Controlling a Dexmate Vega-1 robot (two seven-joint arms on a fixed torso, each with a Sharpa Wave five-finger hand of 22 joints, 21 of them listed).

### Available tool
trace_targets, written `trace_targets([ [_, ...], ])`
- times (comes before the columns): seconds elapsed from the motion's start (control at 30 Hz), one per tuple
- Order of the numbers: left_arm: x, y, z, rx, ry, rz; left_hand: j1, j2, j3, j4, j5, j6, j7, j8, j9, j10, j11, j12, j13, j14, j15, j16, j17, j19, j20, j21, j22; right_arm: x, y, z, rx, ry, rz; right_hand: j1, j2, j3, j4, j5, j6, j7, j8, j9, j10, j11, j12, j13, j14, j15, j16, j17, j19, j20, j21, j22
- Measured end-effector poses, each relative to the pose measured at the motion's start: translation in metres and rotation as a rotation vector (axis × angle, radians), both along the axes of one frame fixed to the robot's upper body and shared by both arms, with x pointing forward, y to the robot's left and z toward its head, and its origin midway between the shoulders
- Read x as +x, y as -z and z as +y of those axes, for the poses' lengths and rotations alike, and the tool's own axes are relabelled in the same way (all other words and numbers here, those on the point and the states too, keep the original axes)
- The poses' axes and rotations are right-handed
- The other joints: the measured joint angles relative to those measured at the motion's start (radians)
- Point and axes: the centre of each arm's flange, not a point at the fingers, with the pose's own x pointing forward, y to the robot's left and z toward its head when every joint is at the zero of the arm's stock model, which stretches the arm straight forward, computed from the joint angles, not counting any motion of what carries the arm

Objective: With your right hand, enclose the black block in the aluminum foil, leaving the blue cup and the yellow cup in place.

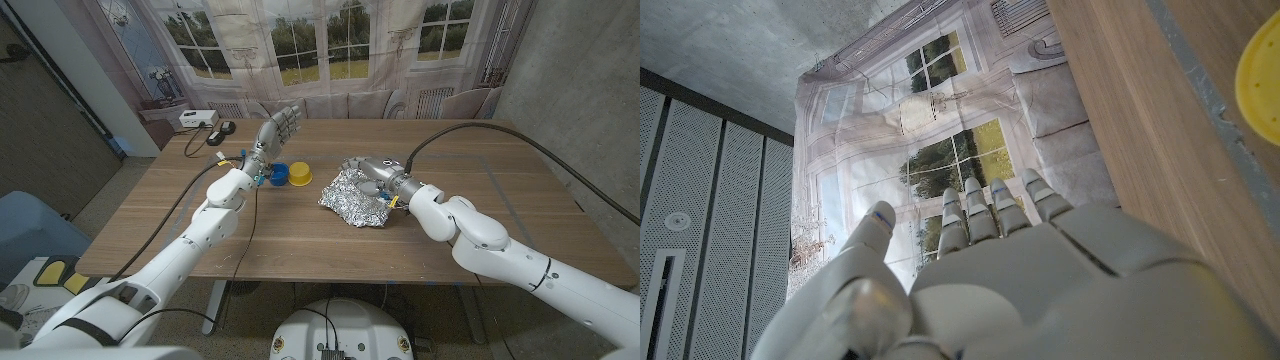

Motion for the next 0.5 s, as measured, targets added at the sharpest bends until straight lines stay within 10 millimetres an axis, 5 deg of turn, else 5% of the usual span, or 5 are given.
trace_targets([
  [0.1, -0.0003, -0.0009, -0.0013, -0.002, -0.001, 0.000, 0.000, 0.000, 0.000, 0.000, 0.000, 0.000, 0.000, 0.000, 0.000, 0.000, 0.000, -0.004, 0.000, 0.000, 0.000, 0.000, 0.000, 0.000, 0.000, 0.000, 0.000, -0.0022, -0.0014, 0.0013, -0.019, -0.010, -0.021, 0.014, -0.013, 0.044, -0.001, -0.022, 0.079, 0.021, 0.012, -0.006, 0.084, 0.011, 0.057, 0.024, 0.103, -0.004, 0.027, 0.054, 0.081, -0.080, 0.040, 0.005],
  [0.17, -0.0004, -0.0011, -0.0027, -0.002, -0.004, 0.002, 0.000, 0.000, 0.000, 0.000, 0.000, 0.000, 0.000, 0.000, 0.000, -0.001, -0.001, -0.004, 0.000, 0.000, 0.000, 0.000, 0.000, 0.000, 0.000, 0.000, 0.000, -0.0034, -0.0027, 0.0008, -0.027, -0.016, -0.035, 0.019, -0.019, 0.057, -0.002, -0.031, 0.106, 0.038, 0.019, -0.006, 0.102, 0.016, 0.073, 0.032, 0.128, -0.007, 0.029, 0.074, 0.105, -0.104, 0.055, 0.005],
  [0.5, -0.0015, -0.0024, -0.0090, 0.003, -0.007, 0.004, -0.004, -0.004, 0.000, 0.000, 0.000, 0.000, 0.000, 0.000, 0.000, -0.013, -0.002, -0.004, 0.000, -0.005, -0.005, 0.000, 0.000, 0.000, 0.000, 0.000, 0.000, 0.0016, 0.0021, -0.0002, -0.053, -0.031, -0.027, 0.091, -0.012, 0.107, -0.010, -0.053, 0.143, 0.088, 0.020, -0.011, 0.164, 0.021, 0.099, 0.030, 0.185, -0.011, 0.021, 0.116, 0.159, -0.113, 0.099, 0.005],
])
